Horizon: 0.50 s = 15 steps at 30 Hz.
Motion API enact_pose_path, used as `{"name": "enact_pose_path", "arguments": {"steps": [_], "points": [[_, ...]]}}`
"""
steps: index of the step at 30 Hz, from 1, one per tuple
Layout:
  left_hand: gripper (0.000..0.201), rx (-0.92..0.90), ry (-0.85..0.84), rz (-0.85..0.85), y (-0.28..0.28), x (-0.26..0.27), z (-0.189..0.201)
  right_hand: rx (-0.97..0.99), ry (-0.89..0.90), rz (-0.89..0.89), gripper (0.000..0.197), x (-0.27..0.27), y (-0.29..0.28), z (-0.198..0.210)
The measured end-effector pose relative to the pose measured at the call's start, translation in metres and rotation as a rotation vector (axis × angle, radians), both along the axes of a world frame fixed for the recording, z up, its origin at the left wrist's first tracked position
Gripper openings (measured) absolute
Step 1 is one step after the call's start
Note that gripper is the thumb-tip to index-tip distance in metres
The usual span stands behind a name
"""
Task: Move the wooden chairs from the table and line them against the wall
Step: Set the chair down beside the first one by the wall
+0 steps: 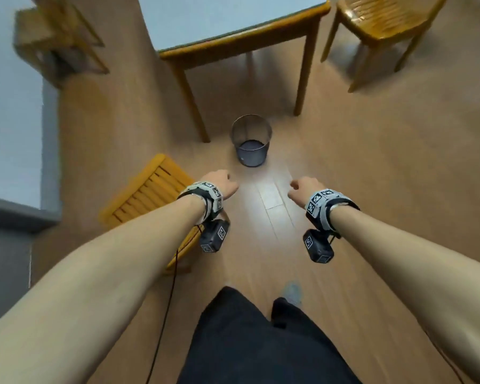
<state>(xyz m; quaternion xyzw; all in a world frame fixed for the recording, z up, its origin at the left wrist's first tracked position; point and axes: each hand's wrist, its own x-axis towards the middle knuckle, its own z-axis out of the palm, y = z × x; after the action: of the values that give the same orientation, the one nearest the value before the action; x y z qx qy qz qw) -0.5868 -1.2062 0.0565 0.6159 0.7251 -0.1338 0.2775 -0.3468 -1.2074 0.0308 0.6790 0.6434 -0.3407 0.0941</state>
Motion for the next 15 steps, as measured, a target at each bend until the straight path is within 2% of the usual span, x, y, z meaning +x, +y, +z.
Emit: {"name": "enact_pose_path", "arguments": {"steps": [4,8,11,15], "points": [[0.049,-0.037,0.004,0.241,-0.043,-0.063,-0.008,-0.004,0.033,0.234,0.05,-0.064,0.02,-0.014],[0.049,-0.062,-0.008,0.481,-0.105,-0.11,-0.022,-0.032,0.021,0.475,0.049,-0.129,0.016,-0.025],[0.047,-0.093,-0.045,0.622,-0.154,-0.132,-0.038,-0.004,0.043,0.627,0.047,-0.17,0.002,-0.038],[0.059,-0.116,-0.088,0.748,-0.204,-0.144,-0.073,0.041,0.048,0.814,0.038,-0.207,-0.017,-0.058]]}}
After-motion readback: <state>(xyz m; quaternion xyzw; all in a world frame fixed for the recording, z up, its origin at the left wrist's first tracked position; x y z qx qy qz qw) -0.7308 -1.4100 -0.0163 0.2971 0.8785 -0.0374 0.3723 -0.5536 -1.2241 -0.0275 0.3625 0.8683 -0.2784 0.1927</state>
